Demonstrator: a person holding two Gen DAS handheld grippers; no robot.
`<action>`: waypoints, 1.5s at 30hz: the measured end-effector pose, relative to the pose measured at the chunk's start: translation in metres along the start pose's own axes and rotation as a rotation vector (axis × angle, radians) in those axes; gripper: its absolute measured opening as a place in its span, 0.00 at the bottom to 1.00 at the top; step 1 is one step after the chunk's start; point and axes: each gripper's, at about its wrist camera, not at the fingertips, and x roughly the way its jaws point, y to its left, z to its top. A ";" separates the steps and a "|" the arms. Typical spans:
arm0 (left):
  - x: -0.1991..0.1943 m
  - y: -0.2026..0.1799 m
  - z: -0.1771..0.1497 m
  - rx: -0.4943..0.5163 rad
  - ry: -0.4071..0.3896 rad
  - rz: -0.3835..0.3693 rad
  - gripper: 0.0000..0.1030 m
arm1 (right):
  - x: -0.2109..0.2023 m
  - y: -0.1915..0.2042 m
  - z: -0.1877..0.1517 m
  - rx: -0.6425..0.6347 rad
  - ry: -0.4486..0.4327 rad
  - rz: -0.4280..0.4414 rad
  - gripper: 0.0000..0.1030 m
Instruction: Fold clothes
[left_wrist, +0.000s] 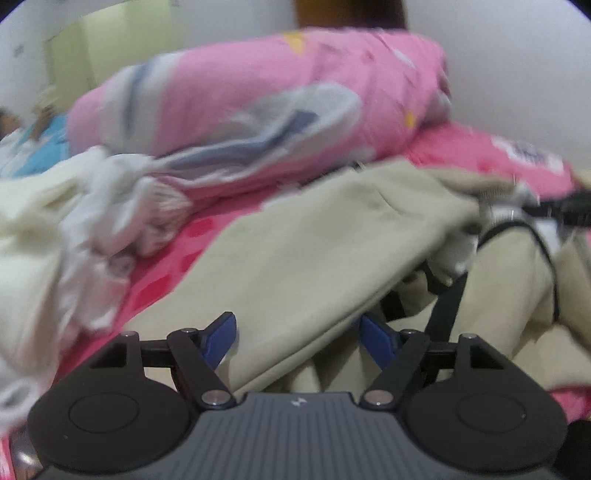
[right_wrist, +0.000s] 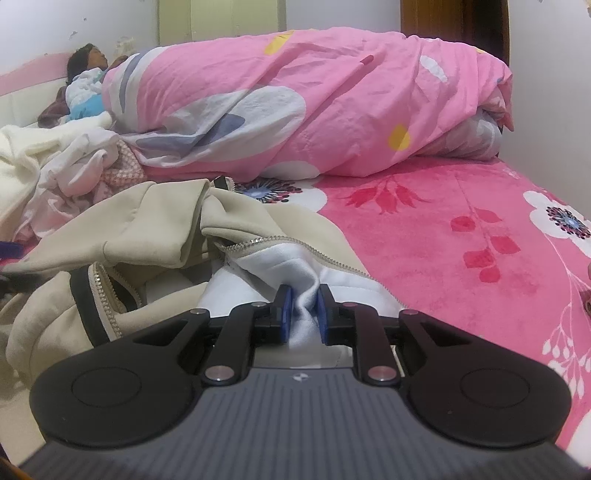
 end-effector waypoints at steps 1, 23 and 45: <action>0.006 -0.003 0.002 0.004 0.009 0.004 0.66 | 0.000 -0.001 0.000 0.001 0.000 0.003 0.14; -0.064 0.128 -0.001 -0.407 -0.179 0.417 0.06 | 0.005 0.000 -0.003 0.009 0.003 0.007 0.14; -0.044 0.120 -0.060 -0.376 -0.006 0.494 0.71 | 0.015 0.011 -0.001 -0.031 0.054 -0.038 0.16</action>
